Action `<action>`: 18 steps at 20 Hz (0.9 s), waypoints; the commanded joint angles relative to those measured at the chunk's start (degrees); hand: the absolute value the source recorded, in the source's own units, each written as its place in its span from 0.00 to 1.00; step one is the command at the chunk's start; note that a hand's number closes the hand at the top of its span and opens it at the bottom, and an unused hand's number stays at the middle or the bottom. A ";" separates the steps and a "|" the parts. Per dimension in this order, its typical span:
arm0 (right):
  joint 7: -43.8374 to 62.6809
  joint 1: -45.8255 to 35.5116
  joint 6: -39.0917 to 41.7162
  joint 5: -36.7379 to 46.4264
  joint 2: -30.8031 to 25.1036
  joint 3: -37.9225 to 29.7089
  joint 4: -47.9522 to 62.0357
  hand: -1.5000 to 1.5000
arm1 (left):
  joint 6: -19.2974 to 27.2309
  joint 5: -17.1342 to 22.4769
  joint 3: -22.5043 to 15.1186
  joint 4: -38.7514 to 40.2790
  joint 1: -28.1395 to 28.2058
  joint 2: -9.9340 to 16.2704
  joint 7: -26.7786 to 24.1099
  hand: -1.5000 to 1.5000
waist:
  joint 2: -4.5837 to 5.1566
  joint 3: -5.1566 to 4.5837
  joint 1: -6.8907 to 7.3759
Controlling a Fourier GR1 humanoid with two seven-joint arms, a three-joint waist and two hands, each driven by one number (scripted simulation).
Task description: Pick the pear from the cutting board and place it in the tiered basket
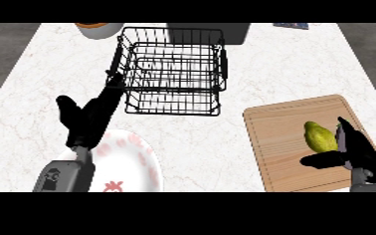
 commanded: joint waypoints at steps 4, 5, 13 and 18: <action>-6.45 -2.91 -0.49 0.72 2.40 -1.67 9.70 0.00 | 0.35 -1.30 -0.45 1.54 -0.93 -1.39 -0.74 0.50 | 0.33 0.54 0.19; -4.75 0.59 1.00 -0.30 1.63 -2.35 4.16 0.00 | 0.33 -1.11 -0.66 0.54 -0.62 -1.56 0.31 0.50 | 0.24 0.52 -0.03; -14.27 -3.47 -0.04 -1.41 4.74 -1.21 9.66 1.00 | -1.18 0.20 0.57 0.86 -1.20 -0.66 -0.03 0.50 | 0.38 0.58 0.40; -13.61 -4.08 -0.88 2.60 4.62 0.57 10.46 1.00 | -0.81 -1.39 -1.71 -1.22 1.43 -1.81 -0.28 0.50 | 0.31 0.56 0.68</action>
